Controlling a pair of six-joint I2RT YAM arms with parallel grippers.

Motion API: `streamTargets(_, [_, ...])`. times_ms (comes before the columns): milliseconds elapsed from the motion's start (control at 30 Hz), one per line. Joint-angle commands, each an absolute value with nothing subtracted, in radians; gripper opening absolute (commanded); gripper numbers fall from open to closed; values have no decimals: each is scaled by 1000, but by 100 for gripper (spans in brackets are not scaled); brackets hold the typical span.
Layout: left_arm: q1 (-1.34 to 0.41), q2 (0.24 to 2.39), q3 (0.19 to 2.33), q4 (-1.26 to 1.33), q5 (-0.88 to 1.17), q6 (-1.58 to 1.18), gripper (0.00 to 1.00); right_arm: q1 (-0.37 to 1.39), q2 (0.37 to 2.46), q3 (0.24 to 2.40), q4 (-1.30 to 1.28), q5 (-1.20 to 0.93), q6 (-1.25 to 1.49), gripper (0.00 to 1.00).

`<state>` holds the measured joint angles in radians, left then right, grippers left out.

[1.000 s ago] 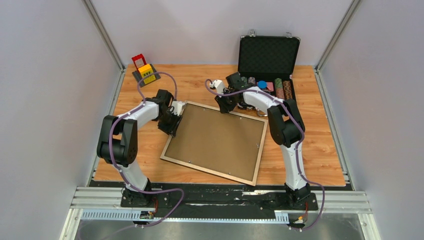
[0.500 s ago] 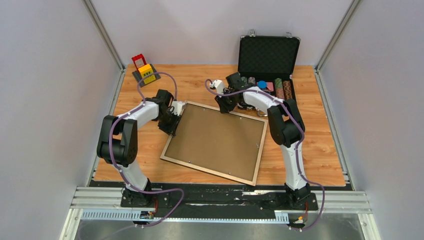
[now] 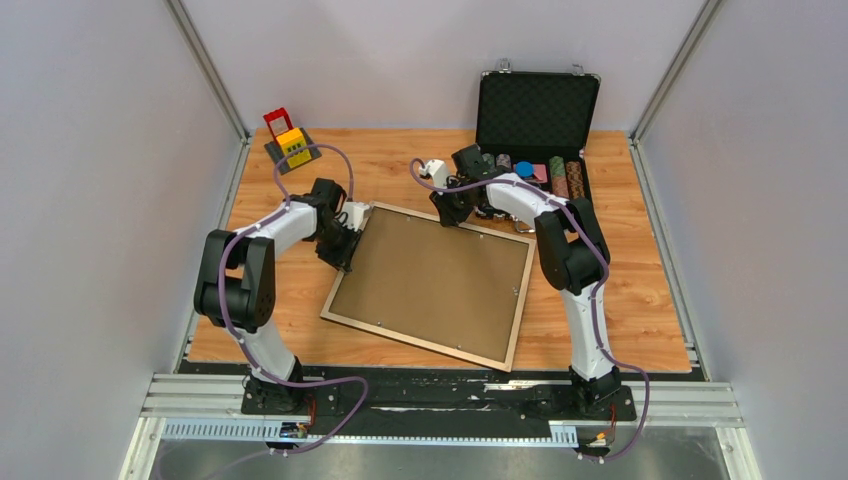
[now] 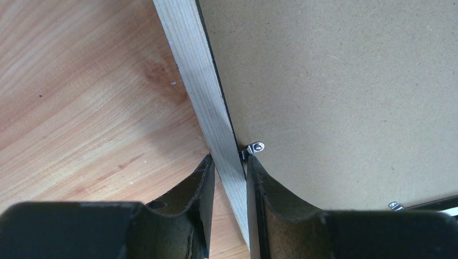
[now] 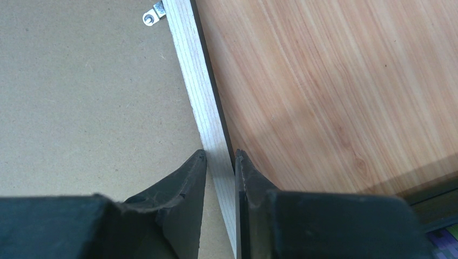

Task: Put the photo into the frame
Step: Install the photo frame item at the center of the board.

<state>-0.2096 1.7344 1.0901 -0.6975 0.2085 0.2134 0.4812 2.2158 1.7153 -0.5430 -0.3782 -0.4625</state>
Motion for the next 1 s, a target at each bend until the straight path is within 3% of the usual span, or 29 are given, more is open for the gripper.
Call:
streamTargets(0, [-218,1767,1123,-624,266,238,27,489,2198,1694,-584,-416,-458,22])
streamTargets(333, [-218,1770,1103,-560,281,216,11,489,2201,1693,-586,-417,-462,22])
streamTargets(500, [-218,1711,1069,-524,263,208,12,489,2205,1693,-586,-417,-463,22])
streamTargets(633, [-218,1661,1055,-503,250,202,27,489,2206,1692,-587,-417,-462,22])
streamTargets(767, [-217,1632,1053,-497,239,194,52,489,2207,1692,-588,-417,-461,22])
streamTargets(967, [-218,1599,1051,-489,224,200,69,489,2207,1692,-588,-419,-461,22])
